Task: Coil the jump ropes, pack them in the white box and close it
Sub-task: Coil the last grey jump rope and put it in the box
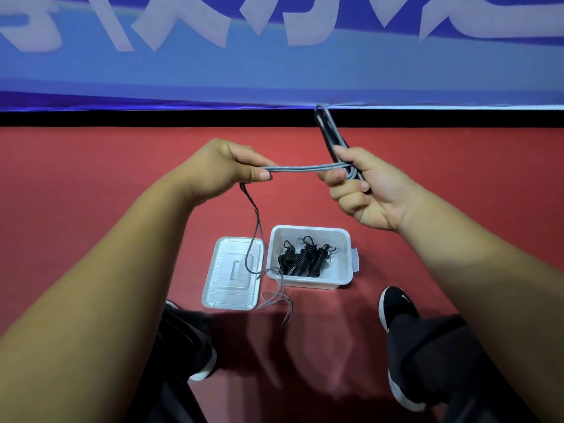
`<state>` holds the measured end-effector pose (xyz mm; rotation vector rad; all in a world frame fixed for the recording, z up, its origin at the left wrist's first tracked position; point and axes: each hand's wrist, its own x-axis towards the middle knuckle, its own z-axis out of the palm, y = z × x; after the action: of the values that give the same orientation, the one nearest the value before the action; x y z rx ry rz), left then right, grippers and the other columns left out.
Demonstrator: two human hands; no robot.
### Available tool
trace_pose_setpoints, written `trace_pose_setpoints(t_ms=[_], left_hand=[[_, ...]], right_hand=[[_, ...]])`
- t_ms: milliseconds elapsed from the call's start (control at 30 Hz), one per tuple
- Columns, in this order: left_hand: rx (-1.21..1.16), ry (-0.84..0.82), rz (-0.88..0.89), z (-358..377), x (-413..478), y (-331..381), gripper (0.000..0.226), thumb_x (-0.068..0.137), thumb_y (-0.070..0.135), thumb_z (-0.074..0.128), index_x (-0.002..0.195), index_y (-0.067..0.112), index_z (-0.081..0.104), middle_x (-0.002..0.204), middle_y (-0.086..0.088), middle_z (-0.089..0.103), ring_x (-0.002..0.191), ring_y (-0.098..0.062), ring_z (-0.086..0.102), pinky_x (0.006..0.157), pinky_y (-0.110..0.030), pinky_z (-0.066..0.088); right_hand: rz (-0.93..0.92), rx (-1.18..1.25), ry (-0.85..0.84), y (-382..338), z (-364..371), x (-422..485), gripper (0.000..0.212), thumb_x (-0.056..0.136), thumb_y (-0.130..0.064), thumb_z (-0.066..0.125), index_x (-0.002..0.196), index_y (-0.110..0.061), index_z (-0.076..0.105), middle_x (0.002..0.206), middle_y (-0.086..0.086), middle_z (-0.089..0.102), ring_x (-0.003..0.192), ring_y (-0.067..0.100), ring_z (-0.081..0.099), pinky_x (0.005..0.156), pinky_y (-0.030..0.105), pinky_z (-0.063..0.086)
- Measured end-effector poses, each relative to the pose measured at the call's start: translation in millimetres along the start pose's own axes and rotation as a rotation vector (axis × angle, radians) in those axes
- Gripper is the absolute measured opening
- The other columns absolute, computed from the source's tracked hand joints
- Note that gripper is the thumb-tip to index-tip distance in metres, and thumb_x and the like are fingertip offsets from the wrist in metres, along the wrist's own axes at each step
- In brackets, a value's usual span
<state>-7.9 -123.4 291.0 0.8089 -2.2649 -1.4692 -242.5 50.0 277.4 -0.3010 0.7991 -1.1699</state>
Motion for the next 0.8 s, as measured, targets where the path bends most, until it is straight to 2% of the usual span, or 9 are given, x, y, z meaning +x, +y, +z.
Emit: trace_pose_setpoints(t_ms=[67, 167, 267, 367, 433, 533, 700, 733, 800], left_hand=[[0.076, 0.037, 0.008, 3.4, 2.1, -3.5, 0.022, 0.081, 0.011, 0.086, 0.099, 0.023, 0.085, 0.088, -0.009, 0.074, 0.084, -0.011, 0.063, 0.084, -0.027, 0.049], [0.082, 0.037, -0.006, 14.0, 4.5, -3.2, 0.022, 0.080, 0.009, 0.087, 0.096, 0.024, 0.085, 0.088, -0.001, 0.079, 0.085, -0.009, 0.067, 0.088, -0.031, 0.053], [0.012, 0.027, -0.009, 28.2, 4.6, 2.1, 0.030, 0.082, -0.002, 0.081, 0.083, 0.027, 0.085, 0.084, -0.002, 0.080, 0.081, -0.011, 0.070, 0.088, -0.032, 0.060], [0.007, 0.009, 0.022, 35.9, 5.4, 6.6, 0.027, 0.090, -0.010, 0.066, 0.098, 0.009, 0.083, 0.088, -0.010, 0.080, 0.083, -0.018, 0.075, 0.079, -0.031, 0.061], [-0.005, -0.015, 0.044, 36.0, 6.6, 8.5, 0.023, 0.091, -0.008, 0.066, 0.102, 0.006, 0.081, 0.094, -0.016, 0.079, 0.085, -0.021, 0.073, 0.078, -0.033, 0.061], [-0.077, -0.053, 0.016, 33.5, 9.2, 9.1, 0.015, 0.089, -0.004, 0.073, 0.102, 0.003, 0.078, 0.101, -0.023, 0.077, 0.087, -0.025, 0.072, 0.080, -0.036, 0.059], [-0.119, -0.130, -0.050, 32.5, 13.1, 3.5, 0.017, 0.093, -0.001, 0.072, 0.109, 0.003, 0.076, 0.109, -0.020, 0.077, 0.111, -0.044, 0.071, 0.103, -0.052, 0.056], [-0.121, -0.148, -0.057, 32.8, 13.0, 3.9, 0.017, 0.094, -0.001, 0.072, 0.110, 0.002, 0.076, 0.111, -0.021, 0.076, 0.113, -0.043, 0.070, 0.104, -0.051, 0.056], [-0.140, -0.181, -0.059, 34.4, 11.8, 7.7, 0.016, 0.094, -0.003, 0.070, 0.108, 0.001, 0.076, 0.114, -0.019, 0.076, 0.115, -0.037, 0.071, 0.103, -0.043, 0.057]], right_hand=[[0.095, -0.079, -0.092, 3.9, 1.4, -3.9, 0.031, 0.100, -0.037, 0.060, 0.107, -0.006, 0.056, 0.072, -0.007, 0.052, 0.039, 0.003, 0.027, 0.033, 0.014, 0.019], [0.245, -0.131, -0.268, 15.9, 4.1, -7.0, 0.057, 0.080, -0.027, 0.088, 0.121, 0.004, 0.065, 0.071, -0.003, 0.058, 0.042, 0.002, 0.023, 0.035, 0.012, 0.019], [0.322, -0.211, -0.454, 25.0, 5.1, -6.7, 0.068, 0.086, -0.024, 0.083, 0.141, -0.002, 0.051, 0.071, -0.002, 0.059, 0.045, 0.003, 0.021, 0.039, 0.013, 0.016], [0.397, -0.242, -0.533, 28.9, 4.3, -3.7, 0.066, 0.092, -0.020, 0.075, 0.152, -0.018, 0.046, 0.070, 0.000, 0.056, 0.047, 0.003, 0.022, 0.040, 0.014, 0.016], [0.438, -0.256, -0.530, 29.8, 4.0, -2.3, 0.058, 0.093, -0.017, 0.073, 0.147, -0.024, 0.055, 0.069, 0.001, 0.054, 0.046, 0.003, 0.023, 0.040, 0.014, 0.016], [0.477, -0.283, -0.499, 30.4, 5.7, -2.1, 0.036, 0.090, -0.015, 0.077, 0.124, -0.021, 0.069, 0.068, 0.002, 0.051, 0.045, 0.003, 0.024, 0.037, 0.013, 0.018], [0.527, -0.334, -0.341, 34.1, 6.8, -0.6, 0.018, 0.091, -0.008, 0.070, 0.097, -0.009, 0.052, 0.086, 0.006, 0.057, 0.043, 0.002, 0.028, 0.032, 0.012, 0.026], [0.532, -0.337, -0.303, 35.0, 7.4, -0.3, 0.009, 0.094, -0.009, 0.065, 0.092, -0.007, 0.056, 0.089, 0.007, 0.058, 0.042, 0.001, 0.030, 0.031, 0.011, 0.027], [0.549, -0.364, -0.261, 36.9, 7.6, -0.1, 0.015, 0.098, -0.012, 0.058, 0.087, -0.005, 0.066, 0.091, 0.006, 0.058, 0.043, 0.001, 0.028, 0.033, 0.012, 0.021]])
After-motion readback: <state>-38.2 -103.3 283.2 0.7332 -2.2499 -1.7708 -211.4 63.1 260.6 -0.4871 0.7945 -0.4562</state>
